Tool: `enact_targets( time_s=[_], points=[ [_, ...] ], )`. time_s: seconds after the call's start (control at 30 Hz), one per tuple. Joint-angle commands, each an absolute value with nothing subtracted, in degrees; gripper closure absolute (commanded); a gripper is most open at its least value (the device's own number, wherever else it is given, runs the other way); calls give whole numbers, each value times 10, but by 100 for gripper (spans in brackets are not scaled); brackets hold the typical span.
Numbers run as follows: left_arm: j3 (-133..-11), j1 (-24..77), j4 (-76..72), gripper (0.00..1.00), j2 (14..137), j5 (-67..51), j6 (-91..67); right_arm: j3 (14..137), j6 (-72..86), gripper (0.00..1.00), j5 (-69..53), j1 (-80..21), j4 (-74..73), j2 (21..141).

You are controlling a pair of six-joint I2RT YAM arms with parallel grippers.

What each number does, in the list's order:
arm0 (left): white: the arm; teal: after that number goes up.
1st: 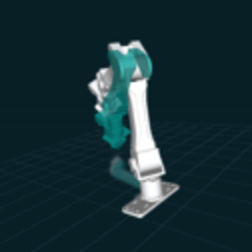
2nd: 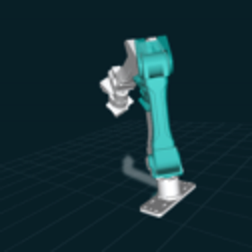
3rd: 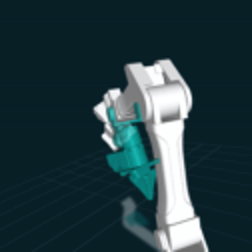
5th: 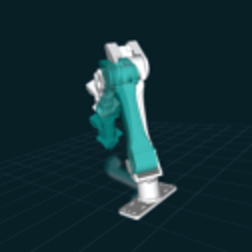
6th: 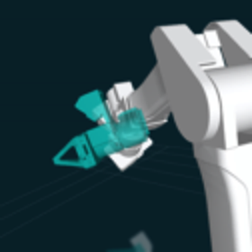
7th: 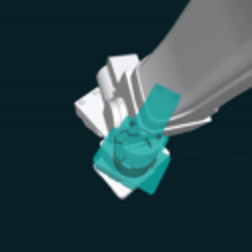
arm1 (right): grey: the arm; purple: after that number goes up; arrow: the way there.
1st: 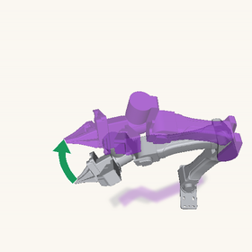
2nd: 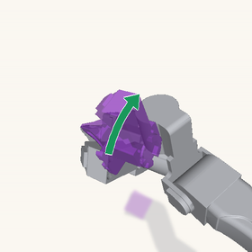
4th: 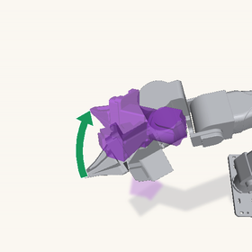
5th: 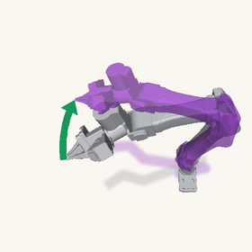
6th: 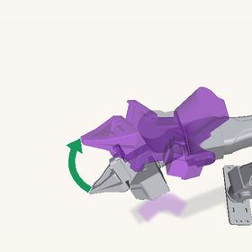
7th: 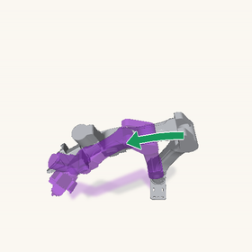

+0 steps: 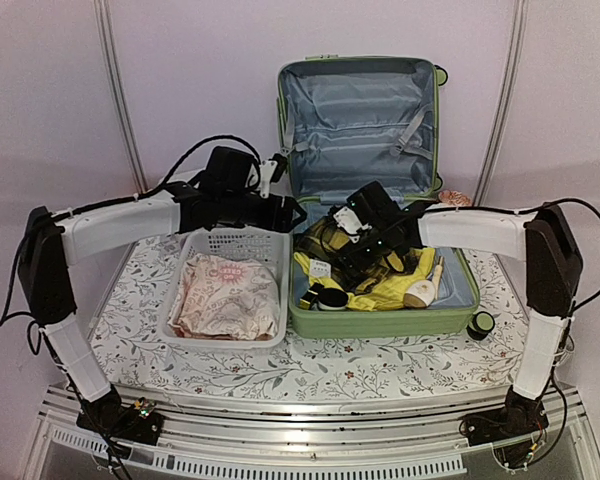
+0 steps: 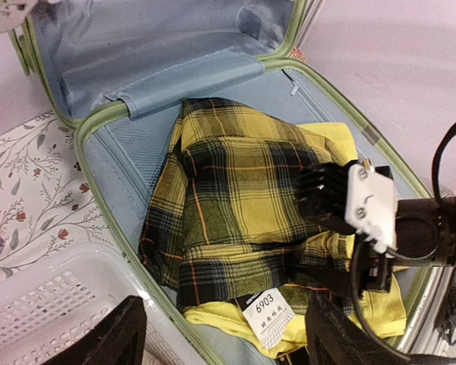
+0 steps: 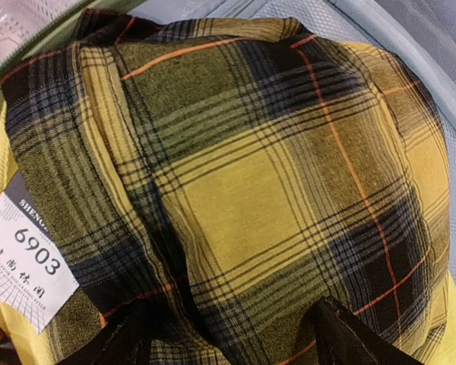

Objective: Open, take out, and arrange the luggage
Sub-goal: Adjust the clothes in the opened luggage.

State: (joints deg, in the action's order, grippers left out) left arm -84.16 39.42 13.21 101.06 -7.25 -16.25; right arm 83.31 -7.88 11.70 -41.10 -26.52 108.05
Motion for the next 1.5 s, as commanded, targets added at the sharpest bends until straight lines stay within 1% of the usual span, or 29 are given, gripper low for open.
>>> enact_targets(
  time_s=[0.0,0.03,0.17,0.27,0.3,0.4,0.6,0.87,0.97,1.27,1.47],
  points=[
    [-819,388,144,26,985,-67,-146,865,-139,27,211,-426,-278,1130],
    [-814,387,142,26,981,-66,-146,869,-145,31,214,-428,-273,1134],
    [-797,383,135,26,971,-66,-148,882,-150,62,227,-431,-262,1133],
    [-790,382,135,26,963,-67,-147,883,-141,86,226,-430,-258,1104],
    [-788,382,136,26,961,-66,-146,882,-137,90,222,-430,-258,1091],
    [-783,382,136,26,956,-65,-143,883,-119,95,200,-430,-271,1052],
    [-777,381,137,26,952,-73,-140,899,-76,96,175,-430,-330,1005],
    [-764,381,126,26,951,-88,-144,918,-35,95,151,-430,-397,999],
    [-763,381,124,26,953,-95,-146,917,-23,93,133,-430,-407,1003],
    [-778,381,109,26,979,-124,-158,913,-4,92,35,-430,-346,1038],
    [-801,379,110,26,996,-132,-159,875,39,93,-38,-430,-252,1055]
  ],
)
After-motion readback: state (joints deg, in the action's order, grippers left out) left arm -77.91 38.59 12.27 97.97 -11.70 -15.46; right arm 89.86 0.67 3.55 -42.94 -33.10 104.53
